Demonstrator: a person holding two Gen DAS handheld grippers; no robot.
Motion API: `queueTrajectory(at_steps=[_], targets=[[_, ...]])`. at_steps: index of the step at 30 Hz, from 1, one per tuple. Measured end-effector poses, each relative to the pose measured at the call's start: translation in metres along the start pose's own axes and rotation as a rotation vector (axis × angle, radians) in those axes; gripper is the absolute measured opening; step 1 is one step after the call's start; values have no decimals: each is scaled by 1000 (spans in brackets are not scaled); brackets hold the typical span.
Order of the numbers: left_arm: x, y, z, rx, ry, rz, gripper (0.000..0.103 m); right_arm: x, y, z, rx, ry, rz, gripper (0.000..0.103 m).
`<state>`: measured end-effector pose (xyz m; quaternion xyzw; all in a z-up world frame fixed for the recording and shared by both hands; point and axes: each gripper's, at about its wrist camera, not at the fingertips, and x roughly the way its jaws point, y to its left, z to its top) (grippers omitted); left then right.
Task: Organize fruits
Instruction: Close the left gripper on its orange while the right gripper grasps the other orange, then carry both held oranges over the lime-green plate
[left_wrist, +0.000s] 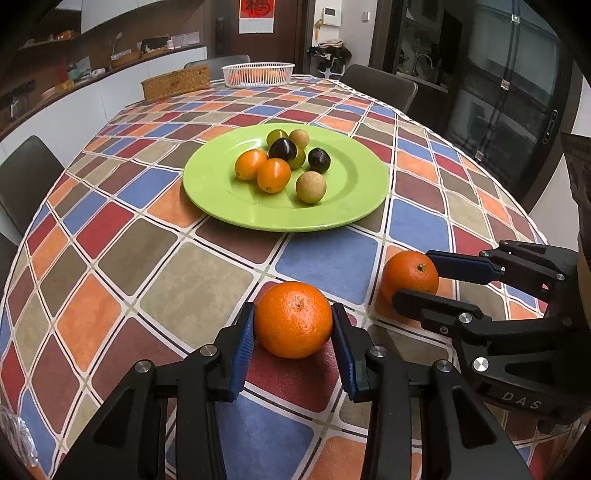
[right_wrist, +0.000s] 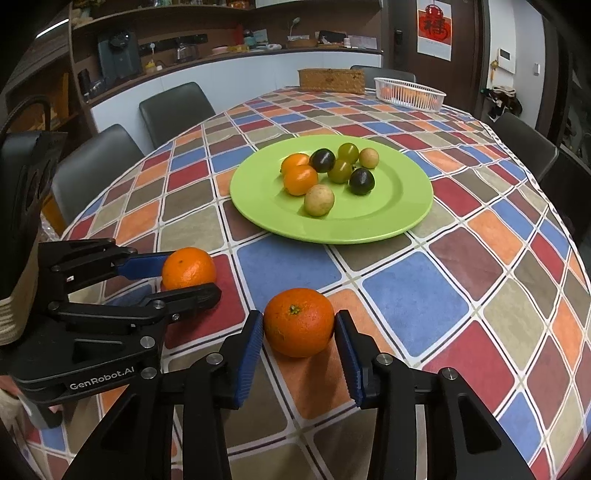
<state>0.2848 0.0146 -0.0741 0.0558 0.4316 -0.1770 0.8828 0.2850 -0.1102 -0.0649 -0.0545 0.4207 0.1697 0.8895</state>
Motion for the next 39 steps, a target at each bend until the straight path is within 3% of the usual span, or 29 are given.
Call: queueTrajectory(at_steps=[11,24,39], targets=[[-31,-5,6,-13,-65,14,39,-26,-2,5,11,-58,6,41],[-63,-17,26,-7,-151,15,39,-72,-4,23,0,-192,-1,41],[-42,-2,65,-18,-163,38,39,-64,-30,64,26,-232,-24,41]])
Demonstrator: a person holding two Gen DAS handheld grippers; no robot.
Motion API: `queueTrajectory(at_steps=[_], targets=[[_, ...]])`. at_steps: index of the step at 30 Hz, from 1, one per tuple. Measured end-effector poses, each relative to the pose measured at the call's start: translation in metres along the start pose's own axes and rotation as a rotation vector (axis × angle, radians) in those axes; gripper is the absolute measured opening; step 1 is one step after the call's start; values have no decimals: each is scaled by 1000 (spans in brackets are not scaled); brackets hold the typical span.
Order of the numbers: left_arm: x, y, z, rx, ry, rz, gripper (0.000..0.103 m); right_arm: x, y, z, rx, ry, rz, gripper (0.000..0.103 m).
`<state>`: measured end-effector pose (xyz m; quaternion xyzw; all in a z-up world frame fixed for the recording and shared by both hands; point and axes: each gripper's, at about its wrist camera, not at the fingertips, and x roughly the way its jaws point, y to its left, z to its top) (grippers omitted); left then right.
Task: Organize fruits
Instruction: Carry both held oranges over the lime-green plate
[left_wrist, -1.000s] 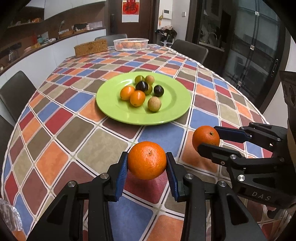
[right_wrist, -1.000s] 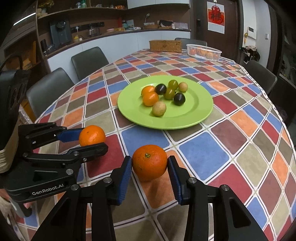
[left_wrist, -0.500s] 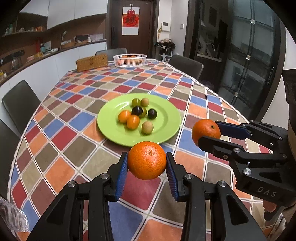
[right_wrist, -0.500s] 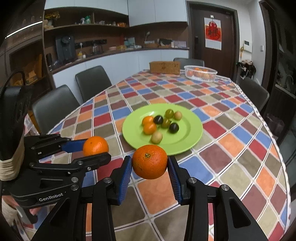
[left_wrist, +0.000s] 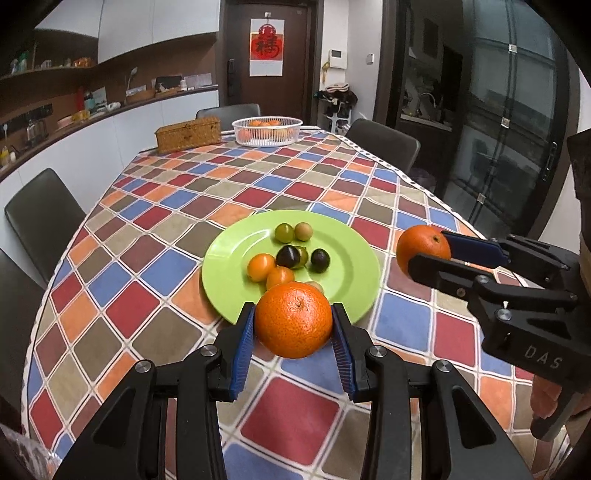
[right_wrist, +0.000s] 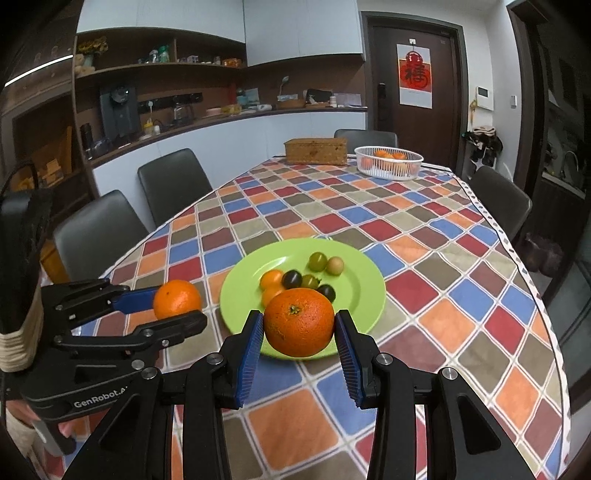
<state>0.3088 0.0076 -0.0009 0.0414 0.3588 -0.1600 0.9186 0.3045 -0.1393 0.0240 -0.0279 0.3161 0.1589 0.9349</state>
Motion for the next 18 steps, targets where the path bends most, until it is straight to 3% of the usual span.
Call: queueTrajectory(at_steps=[18], targets=[[81,36,14,-78,127,-18,39,81,-19,9,44,98,-19,41]])
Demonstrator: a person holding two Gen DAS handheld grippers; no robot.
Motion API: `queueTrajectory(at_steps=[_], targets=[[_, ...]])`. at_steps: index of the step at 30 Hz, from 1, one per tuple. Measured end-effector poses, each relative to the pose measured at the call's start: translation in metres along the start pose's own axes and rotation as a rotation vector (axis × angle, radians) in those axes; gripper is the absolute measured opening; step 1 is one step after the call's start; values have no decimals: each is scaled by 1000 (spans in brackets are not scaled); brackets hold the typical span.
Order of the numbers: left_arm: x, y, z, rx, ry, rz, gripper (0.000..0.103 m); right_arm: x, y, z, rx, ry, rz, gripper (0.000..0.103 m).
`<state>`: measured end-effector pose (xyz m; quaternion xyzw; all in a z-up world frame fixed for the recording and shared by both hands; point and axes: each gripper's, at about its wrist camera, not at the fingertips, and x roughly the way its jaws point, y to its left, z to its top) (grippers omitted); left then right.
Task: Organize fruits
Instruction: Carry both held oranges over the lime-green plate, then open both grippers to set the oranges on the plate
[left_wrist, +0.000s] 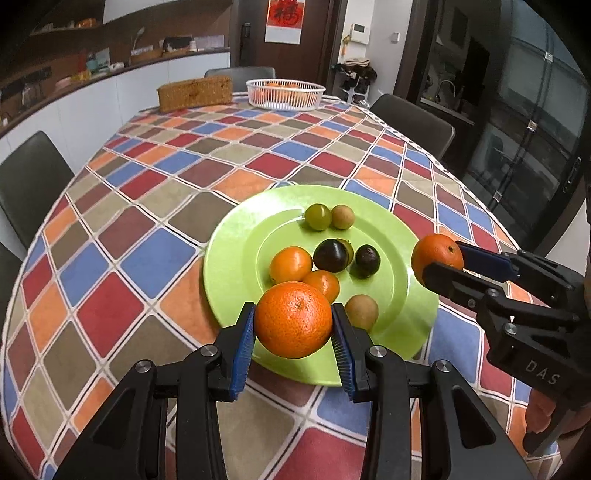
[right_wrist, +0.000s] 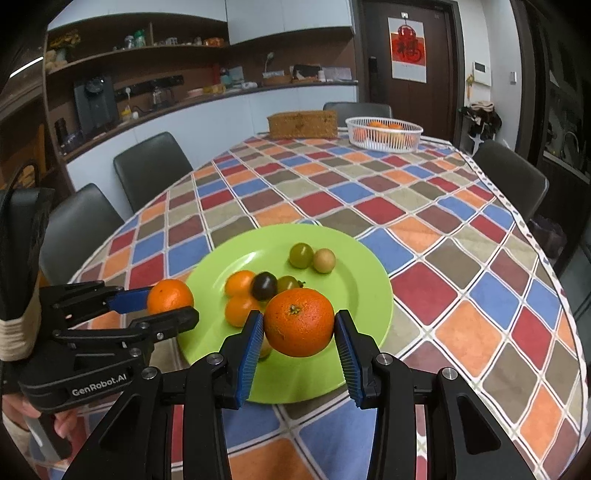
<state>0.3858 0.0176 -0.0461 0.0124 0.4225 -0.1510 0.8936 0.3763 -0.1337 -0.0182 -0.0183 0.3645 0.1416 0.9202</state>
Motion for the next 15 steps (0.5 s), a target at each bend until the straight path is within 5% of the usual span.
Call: queueTrajectory(at_steps=[12,15], targets=[[25,1,3,-8,61,-57,39,31,-11,-1,33,69,17,42],[22,-1,3,-3,51,-50,52,32,-10,-2,29,72,15,53]])
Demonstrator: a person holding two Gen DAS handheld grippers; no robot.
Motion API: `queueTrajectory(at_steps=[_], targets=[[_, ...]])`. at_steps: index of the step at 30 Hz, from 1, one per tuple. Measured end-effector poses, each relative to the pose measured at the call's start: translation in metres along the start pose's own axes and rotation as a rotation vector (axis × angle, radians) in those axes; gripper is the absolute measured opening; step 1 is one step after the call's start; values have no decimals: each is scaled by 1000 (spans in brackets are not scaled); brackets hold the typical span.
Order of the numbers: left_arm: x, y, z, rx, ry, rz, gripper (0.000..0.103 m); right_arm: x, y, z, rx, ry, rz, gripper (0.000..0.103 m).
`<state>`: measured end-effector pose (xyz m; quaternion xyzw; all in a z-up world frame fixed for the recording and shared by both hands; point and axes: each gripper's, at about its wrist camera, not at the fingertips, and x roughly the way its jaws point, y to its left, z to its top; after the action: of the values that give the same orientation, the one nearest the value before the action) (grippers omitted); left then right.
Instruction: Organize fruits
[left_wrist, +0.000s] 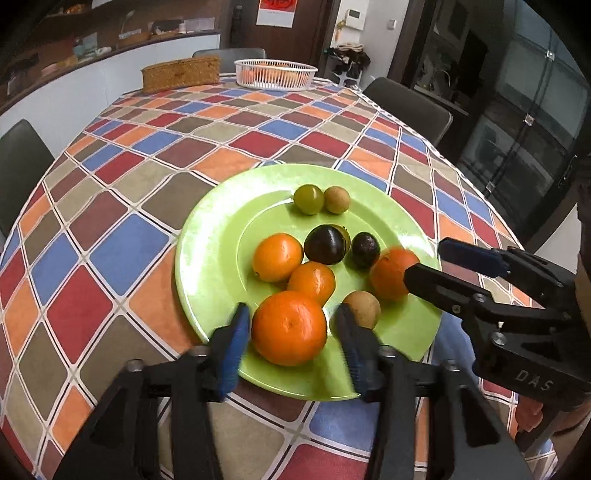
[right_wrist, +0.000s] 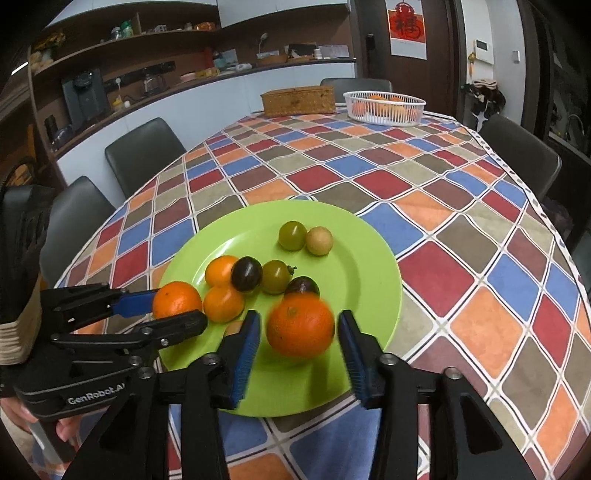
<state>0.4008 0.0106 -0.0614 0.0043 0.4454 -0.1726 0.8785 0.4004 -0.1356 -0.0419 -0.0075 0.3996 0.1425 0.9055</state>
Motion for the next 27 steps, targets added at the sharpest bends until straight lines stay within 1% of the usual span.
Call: queueTrajectory(at_steps=[3,5,8,11,12,16,17,18,19,20,22,23,25,27], targets=[[-11,-2,-2,0,-21,15,53,-9,0,0,-4,-23,-30,54],[-19,-5,-4,4,-38,50,53,-16,-1,-1,0,-35,-48,54],[-40,-13,-9,12,-99,116,53,-31,-2,-2,2,-56,-70,54],[-62,-21,-11,14,-147,161,55,-48,-1,-5,-1,-77,-95,61],[-70,-23,-13,9,-161,170,56,-55,-1,-6,0,-87,-100,61],[-97,-33,-16,8,-206,178,60,-79,1,-10,2,-110,-98,61],[-104,-36,-17,10,-219,176,60,-85,2,-12,2,-118,-97,62],[-109,-39,-19,13,-232,173,60,-92,3,-13,3,-127,-97,65],[-119,-43,-22,20,-250,172,63,-99,4,-15,3,-137,-95,67],[-125,-47,-24,25,-258,174,65,-106,5,-17,4,-149,-92,67],[-140,-54,-30,35,-283,188,66,-123,8,-22,1,-179,-93,67],[-146,-58,-32,39,-294,198,67,-128,9,-23,0,-187,-94,67],[-159,-64,-39,48,-322,220,72,-144,11,-29,2,-208,-100,72],[-169,-71,-47,63,-338,222,76,-158,12,-34,7,-228,-106,75]])
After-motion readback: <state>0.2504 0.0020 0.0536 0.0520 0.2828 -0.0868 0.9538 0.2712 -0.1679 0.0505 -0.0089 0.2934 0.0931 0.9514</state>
